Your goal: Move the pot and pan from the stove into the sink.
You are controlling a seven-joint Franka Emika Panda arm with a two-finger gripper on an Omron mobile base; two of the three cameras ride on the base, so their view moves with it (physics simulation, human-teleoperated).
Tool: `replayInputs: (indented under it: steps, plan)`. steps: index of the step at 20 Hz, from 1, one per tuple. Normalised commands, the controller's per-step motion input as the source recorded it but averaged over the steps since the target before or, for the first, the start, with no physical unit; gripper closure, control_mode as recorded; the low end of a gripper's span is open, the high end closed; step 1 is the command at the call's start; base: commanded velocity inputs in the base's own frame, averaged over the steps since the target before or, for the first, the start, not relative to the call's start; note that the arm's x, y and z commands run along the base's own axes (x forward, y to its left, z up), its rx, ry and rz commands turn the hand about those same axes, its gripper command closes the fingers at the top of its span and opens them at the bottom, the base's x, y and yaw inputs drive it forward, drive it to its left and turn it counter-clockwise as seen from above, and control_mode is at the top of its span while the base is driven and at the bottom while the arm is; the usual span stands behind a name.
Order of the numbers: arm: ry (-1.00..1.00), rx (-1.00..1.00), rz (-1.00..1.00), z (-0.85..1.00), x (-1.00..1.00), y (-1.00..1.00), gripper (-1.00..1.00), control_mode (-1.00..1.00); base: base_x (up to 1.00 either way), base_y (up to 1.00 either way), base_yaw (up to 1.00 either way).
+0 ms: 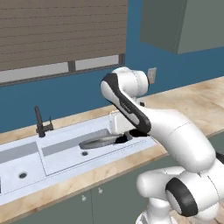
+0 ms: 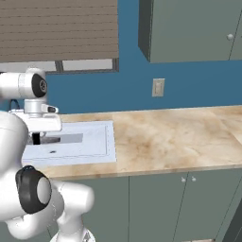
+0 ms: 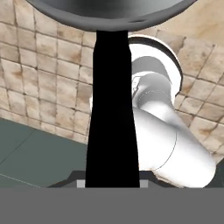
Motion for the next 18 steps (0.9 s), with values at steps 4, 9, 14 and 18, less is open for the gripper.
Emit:
replayInputs:
  steps: [4,9,14,18]
  plan:
    - [0.14,-0.1,0.0,-0.37,0.5,0.41,1.0,-1.0,0.0,0.0,0.0]
    - [0.04,-0.05,0.0,-0.46,0.41,0.25,1.0,-1.0,0.0,0.0,0.0]
    - [-0.01,-0.03,0.0,-0.44,0.32,0.22,1.0,-1.0,0.0,0.0,0.0]
    - [-0.05,-0.01,0.0,-0.44,0.32,0.21,1.0,-1.0,0.0,0.0,0.0]
